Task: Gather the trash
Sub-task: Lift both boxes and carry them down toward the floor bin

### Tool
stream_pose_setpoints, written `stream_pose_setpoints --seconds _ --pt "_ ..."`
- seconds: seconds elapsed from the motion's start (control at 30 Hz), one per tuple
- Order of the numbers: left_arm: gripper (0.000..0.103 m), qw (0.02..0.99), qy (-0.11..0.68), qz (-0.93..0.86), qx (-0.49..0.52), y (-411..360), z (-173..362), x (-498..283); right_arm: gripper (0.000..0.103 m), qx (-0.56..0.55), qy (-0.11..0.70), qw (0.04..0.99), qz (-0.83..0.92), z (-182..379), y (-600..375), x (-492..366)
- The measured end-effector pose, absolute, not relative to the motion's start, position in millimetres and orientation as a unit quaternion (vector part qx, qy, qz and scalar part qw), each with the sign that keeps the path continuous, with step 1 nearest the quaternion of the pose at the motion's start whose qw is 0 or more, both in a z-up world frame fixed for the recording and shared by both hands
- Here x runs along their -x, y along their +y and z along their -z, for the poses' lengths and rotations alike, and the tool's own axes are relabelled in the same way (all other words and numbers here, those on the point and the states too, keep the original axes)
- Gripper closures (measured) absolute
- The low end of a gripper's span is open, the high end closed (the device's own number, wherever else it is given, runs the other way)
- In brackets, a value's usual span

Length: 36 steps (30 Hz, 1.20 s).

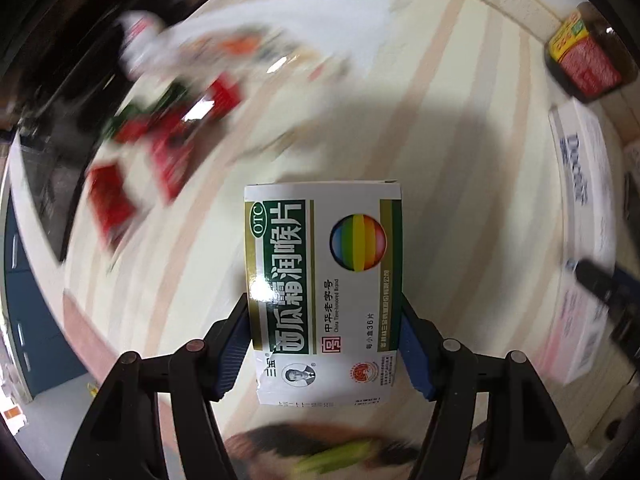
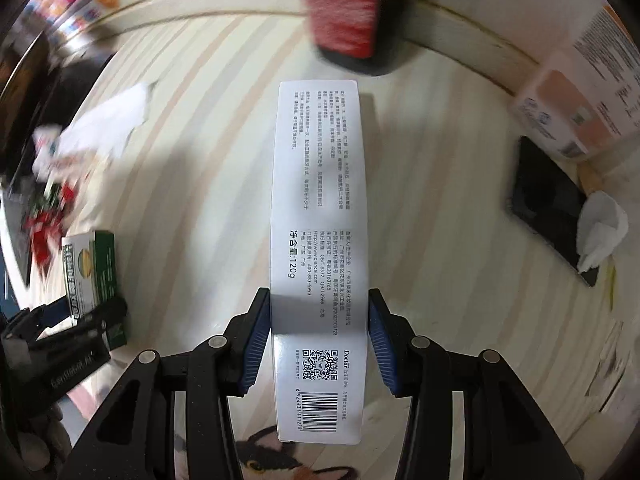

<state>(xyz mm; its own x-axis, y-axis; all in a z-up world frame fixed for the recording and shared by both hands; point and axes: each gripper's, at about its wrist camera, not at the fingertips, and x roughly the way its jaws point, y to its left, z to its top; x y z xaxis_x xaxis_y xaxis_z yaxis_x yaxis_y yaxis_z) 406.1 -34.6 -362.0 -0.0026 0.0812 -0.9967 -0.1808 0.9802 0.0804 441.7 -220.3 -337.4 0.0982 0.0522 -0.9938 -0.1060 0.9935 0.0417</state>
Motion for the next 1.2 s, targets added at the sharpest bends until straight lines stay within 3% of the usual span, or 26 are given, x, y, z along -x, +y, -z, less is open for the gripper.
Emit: stream_pose_setpoints --seconds 0.33,0.63,1.2 --pt "0.035 0.706 0.699 -0.092 0.070 -35.2 367.9 -387.1 0.054 0.061 0.681 0.726 -0.077 360.9 -175.6 -416.7" --pt "0.039 0.719 0.685 -0.094 0.064 -1.2 353.0 -370.6 0.055 0.066 0.673 0.732 -0.078 368.1 -163.6 -402.2" --pt "0.039 0.808 0.569 -0.137 0.075 34.7 223.6 -314.2 0.055 0.065 0.596 0.789 -0.132 267.2 -160.6 -387.7"
